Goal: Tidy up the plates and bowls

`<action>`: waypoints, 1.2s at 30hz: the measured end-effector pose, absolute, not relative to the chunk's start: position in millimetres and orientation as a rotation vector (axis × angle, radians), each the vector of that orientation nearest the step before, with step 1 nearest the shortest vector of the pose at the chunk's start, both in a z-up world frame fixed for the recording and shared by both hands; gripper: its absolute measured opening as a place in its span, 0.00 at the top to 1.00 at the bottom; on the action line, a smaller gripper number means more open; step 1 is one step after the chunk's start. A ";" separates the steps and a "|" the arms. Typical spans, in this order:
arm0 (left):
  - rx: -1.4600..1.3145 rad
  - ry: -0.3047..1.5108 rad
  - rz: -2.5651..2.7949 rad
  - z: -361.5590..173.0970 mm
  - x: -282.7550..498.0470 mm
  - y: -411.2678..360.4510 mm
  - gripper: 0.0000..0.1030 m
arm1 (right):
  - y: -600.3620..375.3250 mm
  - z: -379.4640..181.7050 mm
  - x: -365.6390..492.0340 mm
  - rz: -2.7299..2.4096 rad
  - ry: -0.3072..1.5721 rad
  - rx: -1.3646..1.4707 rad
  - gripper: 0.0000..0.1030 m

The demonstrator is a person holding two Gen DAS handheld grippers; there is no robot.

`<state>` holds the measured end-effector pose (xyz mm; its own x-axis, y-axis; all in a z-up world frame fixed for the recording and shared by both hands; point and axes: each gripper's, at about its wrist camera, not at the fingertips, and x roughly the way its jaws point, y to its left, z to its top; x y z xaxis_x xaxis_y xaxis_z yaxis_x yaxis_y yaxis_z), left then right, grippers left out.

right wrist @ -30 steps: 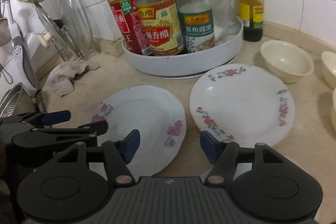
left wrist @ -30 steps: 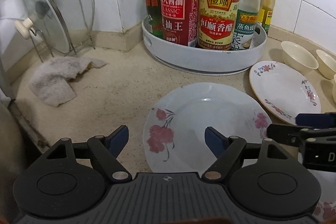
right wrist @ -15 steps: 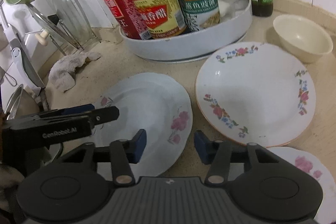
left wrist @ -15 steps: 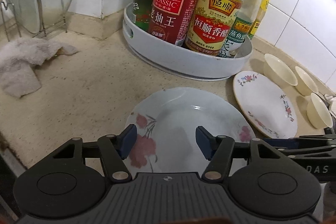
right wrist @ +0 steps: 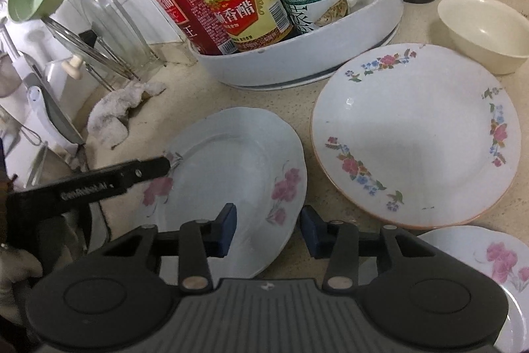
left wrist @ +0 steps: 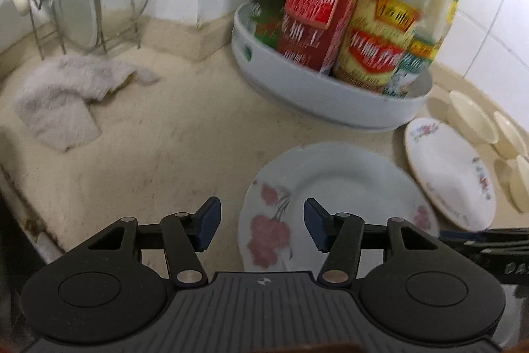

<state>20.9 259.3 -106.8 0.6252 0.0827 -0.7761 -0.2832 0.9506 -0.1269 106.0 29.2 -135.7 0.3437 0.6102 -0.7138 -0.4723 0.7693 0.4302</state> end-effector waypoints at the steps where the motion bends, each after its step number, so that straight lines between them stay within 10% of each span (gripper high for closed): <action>1: -0.252 0.884 0.221 -109.6 21.1 260.1 0.42 | 28.2 -136.1 106.8 0.712 0.999 0.165 0.61; 36: -0.175 0.841 0.051 -116.9 7.4 249.6 0.49 | 15.9 -132.7 87.7 0.557 0.914 0.246 0.79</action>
